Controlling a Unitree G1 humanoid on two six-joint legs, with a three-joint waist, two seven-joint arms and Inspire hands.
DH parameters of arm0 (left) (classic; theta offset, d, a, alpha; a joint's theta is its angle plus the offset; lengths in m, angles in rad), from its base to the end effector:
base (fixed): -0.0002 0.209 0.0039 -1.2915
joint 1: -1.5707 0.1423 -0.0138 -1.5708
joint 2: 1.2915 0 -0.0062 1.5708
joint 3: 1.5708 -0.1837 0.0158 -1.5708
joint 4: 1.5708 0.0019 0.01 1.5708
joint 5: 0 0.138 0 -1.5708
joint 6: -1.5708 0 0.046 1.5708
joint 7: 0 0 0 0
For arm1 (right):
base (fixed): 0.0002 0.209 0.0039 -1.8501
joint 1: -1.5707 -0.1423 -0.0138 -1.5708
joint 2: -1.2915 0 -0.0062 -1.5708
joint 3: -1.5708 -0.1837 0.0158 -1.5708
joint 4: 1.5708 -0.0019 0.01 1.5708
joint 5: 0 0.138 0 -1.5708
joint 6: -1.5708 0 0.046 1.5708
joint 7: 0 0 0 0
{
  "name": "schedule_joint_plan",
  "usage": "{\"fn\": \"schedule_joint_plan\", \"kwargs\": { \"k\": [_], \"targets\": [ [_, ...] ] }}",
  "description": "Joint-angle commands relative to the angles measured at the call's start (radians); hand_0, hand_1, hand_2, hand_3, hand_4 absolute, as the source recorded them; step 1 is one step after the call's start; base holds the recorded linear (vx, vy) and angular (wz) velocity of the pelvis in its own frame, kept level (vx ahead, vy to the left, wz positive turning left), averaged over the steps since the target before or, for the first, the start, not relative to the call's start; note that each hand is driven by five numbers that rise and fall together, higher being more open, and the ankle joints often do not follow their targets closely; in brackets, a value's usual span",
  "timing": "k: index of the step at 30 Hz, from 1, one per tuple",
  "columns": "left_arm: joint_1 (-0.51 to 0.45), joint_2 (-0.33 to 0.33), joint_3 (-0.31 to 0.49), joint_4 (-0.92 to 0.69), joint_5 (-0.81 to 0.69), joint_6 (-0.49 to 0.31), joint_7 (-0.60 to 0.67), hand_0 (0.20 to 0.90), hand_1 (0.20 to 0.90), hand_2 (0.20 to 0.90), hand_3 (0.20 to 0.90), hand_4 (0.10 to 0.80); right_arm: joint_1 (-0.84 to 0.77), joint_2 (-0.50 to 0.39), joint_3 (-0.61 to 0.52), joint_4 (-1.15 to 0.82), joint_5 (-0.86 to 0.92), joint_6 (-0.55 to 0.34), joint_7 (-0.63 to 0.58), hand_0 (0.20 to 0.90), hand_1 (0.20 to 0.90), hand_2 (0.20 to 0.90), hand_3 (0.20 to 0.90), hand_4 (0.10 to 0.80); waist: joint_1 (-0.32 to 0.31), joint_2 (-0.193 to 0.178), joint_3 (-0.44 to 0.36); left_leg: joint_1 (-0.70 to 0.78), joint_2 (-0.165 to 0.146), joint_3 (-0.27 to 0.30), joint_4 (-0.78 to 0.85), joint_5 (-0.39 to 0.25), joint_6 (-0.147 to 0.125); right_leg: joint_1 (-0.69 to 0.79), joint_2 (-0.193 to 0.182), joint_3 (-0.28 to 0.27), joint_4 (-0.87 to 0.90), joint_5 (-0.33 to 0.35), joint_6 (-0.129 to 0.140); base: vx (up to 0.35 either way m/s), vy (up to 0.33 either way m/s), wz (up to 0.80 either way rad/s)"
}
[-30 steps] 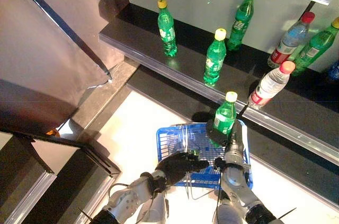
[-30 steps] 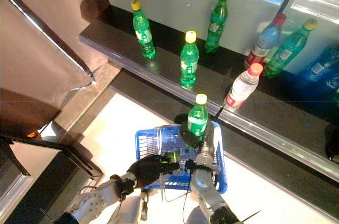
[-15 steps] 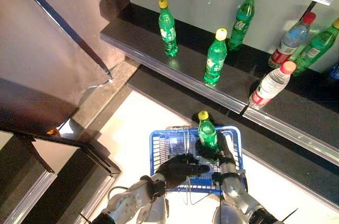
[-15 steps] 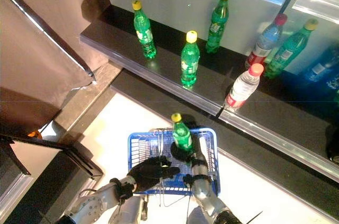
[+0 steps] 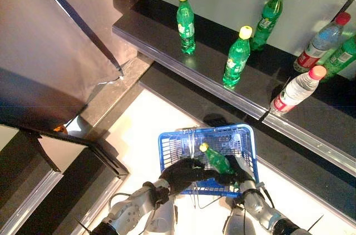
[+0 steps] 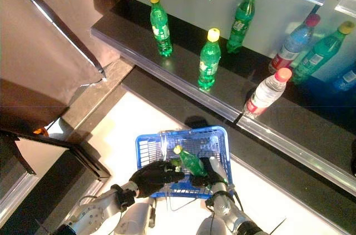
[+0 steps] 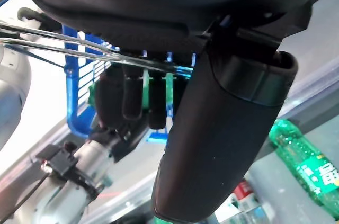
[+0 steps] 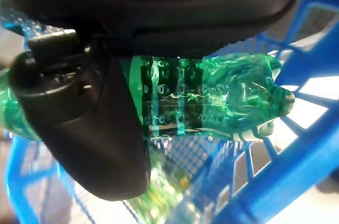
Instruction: Pick up the drink and place into the basket.
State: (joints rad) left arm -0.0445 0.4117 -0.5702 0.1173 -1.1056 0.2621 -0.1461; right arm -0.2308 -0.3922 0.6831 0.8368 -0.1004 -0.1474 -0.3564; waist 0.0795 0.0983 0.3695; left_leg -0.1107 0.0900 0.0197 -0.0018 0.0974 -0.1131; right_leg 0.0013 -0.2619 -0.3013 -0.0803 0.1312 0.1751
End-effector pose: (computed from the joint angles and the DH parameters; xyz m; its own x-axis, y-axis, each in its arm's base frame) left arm 0.1743 0.1291 -0.0025 0.6494 -0.6668 -0.3657 0.2882 0.6608 -0.6930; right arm 0.1860 -0.1816 -0.0607 0.9058 0.0330 -0.4224 -0.3390 0.6544 -0.6759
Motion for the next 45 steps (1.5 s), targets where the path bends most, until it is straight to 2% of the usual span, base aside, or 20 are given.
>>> {"fn": "schedule_joint_plan", "kwargs": {
  "k": [1,6,10,12,18,22,26,34,37,45],
  "targets": [
    [-0.150,-0.042,-0.016,-0.250,-0.094,-0.053,-0.207,0.300,0.300,0.300,0.200,0.100,-0.172,0.020,0.038,0.000,-0.065,0.027,0.010,0.300,0.300,0.300,0.200,0.100,0.040,0.005,-0.006,-0.054,-0.047,0.027,0.033,0.011,0.065,-0.074,-0.026,0.053,0.112,-0.004,-0.051,-0.035,-0.012,0.14],
    [-0.235,-0.050,-0.064,-0.233,-0.146,-0.011,-0.200,0.300,0.300,0.300,0.200,0.100,-0.369,0.039,0.104,0.105,-0.112,0.157,0.029,0.300,0.300,0.300,0.200,0.100,0.060,0.016,0.027,-0.074,-0.059,0.012,0.035,0.020,0.069,-0.092,-0.036,0.045,0.120,0.010,-0.050,-0.033,-0.012,0.12],
    [-0.314,-0.071,-0.115,-0.194,-0.202,0.011,-0.211,0.300,0.300,0.300,0.200,0.100,-0.537,0.051,0.160,0.186,-0.112,0.238,0.089,0.300,0.300,0.300,0.200,0.100,0.073,0.024,0.044,-0.089,-0.069,0.004,0.038,0.025,0.076,-0.113,-0.044,0.042,0.134,0.019,-0.047,-0.007,0.005,0.13],
    [-0.351,-0.090,-0.137,-0.160,-0.219,0.022,-0.219,0.300,0.300,0.300,0.200,0.100,-0.601,0.066,0.181,0.222,-0.127,0.298,0.161,0.300,0.300,0.300,0.200,0.100,0.079,0.027,0.049,-0.097,-0.074,0.001,0.042,0.026,0.081,-0.127,-0.049,0.041,0.143,0.023,-0.046,0.006,0.017,0.05],
    [-0.440,-0.143,-0.192,-0.056,-0.244,0.012,-0.234,0.300,0.300,0.300,0.200,0.100,-0.711,0.097,0.246,0.311,-0.177,0.458,0.302,0.300,0.300,0.300,0.200,0.100,0.085,0.032,0.062,-0.111,-0.081,-0.001,0.043,0.032,0.090,-0.149,-0.058,0.049,0.156,0.035,-0.041,0.026,0.035,0.09],
    [-0.495,-0.171,-0.208,0.003,-0.274,-0.002,-0.231,0.300,0.300,0.300,0.200,0.100,-0.758,0.118,0.246,0.367,-0.186,0.559,0.296,0.300,0.300,0.300,0.200,0.100,0.085,0.034,0.075,-0.122,-0.082,0.000,0.042,0.035,0.095,-0.168,-0.063,0.058,0.165,0.041,-0.039,0.011,0.028,0.06],
    [-0.537,-0.197,-0.220,0.044,-0.301,-0.011,-0.246,0.300,0.300,0.300,0.200,0.100,-0.789,0.130,0.245,0.406,-0.207,0.594,0.299,0.300,0.300,0.300,0.200,0.100,0.081,0.037,0.090,-0.133,-0.084,-0.001,0.044,0.035,0.098,-0.187,-0.068,0.065,0.173,0.047,-0.036,-0.001,0.028,0.07],
    [-0.565,-0.252,-0.243,0.103,-0.314,-0.051,-0.283,0.300,0.300,0.300,0.200,0.100,-0.771,0.157,0.275,0.458,-0.337,0.644,0.399,0.300,0.300,0.300,0.200,0.100,0.070,0.039,0.110,-0.145,-0.089,0.002,0.040,0.030,0.105,-0.217,-0.074,0.074,0.181,0.051,-0.032,0.000,0.003,0.01],
    [-0.564,-0.277,-0.254,0.133,-0.301,-0.077,-0.292,0.300,0.300,0.300,0.200,0.100,-0.755,0.173,0.289,0.473,-0.328,0.651,0.346,0.300,0.300,0.300,0.200,0.100,0.067,0.043,0.116,-0.147,-0.093,0.001,0.036,0.031,0.108,-0.225,-0.077,0.076,0.181,0.055,-0.032,-0.015,0.035,-0.02],
    [-0.562,-0.305,-0.262,0.198,-0.293,-0.123,-0.333,0.300,0.300,0.300,0.200,0.100,-0.751,0.186,0.290,0.472,-0.312,0.649,0.337,0.300,0.300,0.300,0.200,0.100,0.057,0.044,0.117,-0.142,-0.099,-0.003,0.026,0.029,0.111,-0.233,-0.071,0.089,0.177,0.058,-0.033,-0.008,0.022,-0.01]
  ]
}}
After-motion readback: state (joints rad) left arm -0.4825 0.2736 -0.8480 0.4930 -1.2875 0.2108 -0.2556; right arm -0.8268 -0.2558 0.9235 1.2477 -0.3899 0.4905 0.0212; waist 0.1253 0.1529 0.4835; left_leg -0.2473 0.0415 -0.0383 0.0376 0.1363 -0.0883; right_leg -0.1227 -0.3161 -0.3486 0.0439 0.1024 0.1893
